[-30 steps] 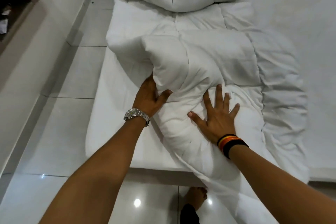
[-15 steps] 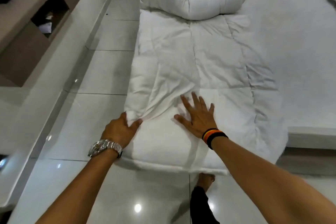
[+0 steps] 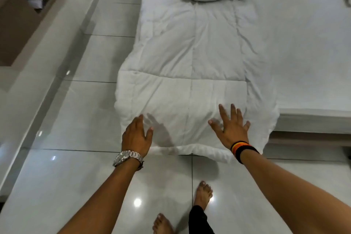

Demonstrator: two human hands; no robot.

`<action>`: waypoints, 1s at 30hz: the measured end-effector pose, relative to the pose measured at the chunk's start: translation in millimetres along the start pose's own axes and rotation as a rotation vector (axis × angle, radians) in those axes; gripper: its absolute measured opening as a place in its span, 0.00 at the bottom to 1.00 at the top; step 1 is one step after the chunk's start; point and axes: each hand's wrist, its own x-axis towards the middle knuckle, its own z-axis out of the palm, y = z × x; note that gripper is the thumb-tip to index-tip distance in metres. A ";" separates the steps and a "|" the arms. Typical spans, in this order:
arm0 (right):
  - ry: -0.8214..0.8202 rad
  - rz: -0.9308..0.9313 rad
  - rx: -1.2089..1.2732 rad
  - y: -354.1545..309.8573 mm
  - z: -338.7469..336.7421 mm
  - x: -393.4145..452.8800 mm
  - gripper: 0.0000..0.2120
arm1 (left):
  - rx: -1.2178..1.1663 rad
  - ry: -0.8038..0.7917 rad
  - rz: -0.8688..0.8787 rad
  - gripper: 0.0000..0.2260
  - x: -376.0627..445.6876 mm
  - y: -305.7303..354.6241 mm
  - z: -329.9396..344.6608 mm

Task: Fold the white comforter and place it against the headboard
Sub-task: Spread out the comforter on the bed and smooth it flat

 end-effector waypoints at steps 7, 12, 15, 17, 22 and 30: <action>0.152 0.336 0.241 97.9 -36.7 40.1 0.43 | 0.038 -0.045 0.364 0.28 41.1 119.3 63.7; 0.134 0.454 0.389 141.2 -41.3 96.8 0.50 | 0.099 -0.011 0.466 0.29 85.2 190.5 114.0; 0.228 0.435 0.382 138.6 -40.9 115.9 0.51 | 0.131 0.006 0.448 0.31 98.9 224.2 136.5; 0.331 0.323 0.446 128.7 -40.9 120.2 0.43 | 0.166 0.026 0.399 0.31 99.3 241.2 147.1; 0.647 0.098 0.698 168.1 -80.4 126.3 0.26 | 0.122 0.114 0.414 0.30 96.0 286.8 164.0; 0.415 0.284 0.368 200.9 -61.3 125.5 0.39 | 0.306 -0.058 0.490 0.31 107.1 305.6 202.5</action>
